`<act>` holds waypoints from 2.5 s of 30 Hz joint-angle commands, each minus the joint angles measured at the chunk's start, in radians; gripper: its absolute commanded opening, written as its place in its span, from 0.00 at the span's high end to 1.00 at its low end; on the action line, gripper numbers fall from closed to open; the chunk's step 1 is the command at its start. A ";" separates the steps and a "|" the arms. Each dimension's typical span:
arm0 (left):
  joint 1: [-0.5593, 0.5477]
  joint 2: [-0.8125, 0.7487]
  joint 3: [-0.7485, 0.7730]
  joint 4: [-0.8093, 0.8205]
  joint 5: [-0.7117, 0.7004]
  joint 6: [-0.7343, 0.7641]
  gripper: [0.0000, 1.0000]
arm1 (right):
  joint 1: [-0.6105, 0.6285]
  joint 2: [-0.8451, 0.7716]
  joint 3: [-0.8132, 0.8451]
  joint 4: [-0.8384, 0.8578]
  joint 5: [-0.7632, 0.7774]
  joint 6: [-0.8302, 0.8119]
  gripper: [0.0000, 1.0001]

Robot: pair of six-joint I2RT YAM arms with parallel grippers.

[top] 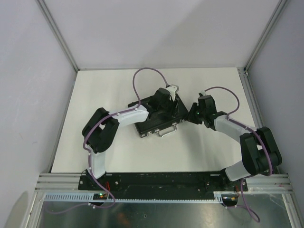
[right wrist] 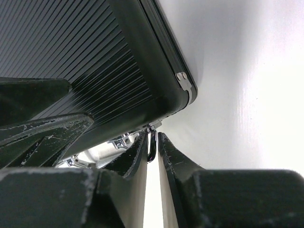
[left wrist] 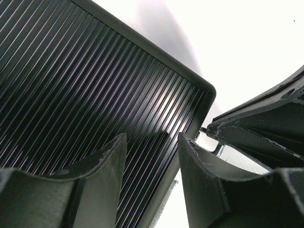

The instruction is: Pack up texas hold em set

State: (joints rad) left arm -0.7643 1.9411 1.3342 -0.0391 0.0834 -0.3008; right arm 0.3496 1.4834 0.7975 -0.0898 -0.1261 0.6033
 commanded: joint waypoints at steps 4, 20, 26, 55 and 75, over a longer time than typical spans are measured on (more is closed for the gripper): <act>0.003 0.023 -0.073 -0.048 0.014 -0.033 0.48 | 0.002 -0.020 -0.066 0.017 0.003 -0.004 0.92; 0.004 0.071 -0.105 -0.044 0.034 -0.072 0.49 | 0.032 0.039 -0.112 0.111 -0.008 -0.007 1.00; 0.003 0.072 -0.109 -0.043 0.038 -0.077 0.50 | 0.048 0.042 -0.113 0.106 0.000 0.000 1.00; 0.003 0.078 -0.119 -0.038 0.042 -0.075 0.50 | 0.073 -0.061 -0.260 0.129 -0.075 -0.040 1.00; 0.003 0.099 -0.139 -0.038 0.047 -0.092 0.50 | 0.132 -0.273 -0.226 -0.012 0.028 -0.053 0.81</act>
State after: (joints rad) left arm -0.7609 1.9453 1.2625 0.1051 0.1623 -0.3923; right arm 0.4652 1.2037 0.5354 0.0296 -0.0620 0.5674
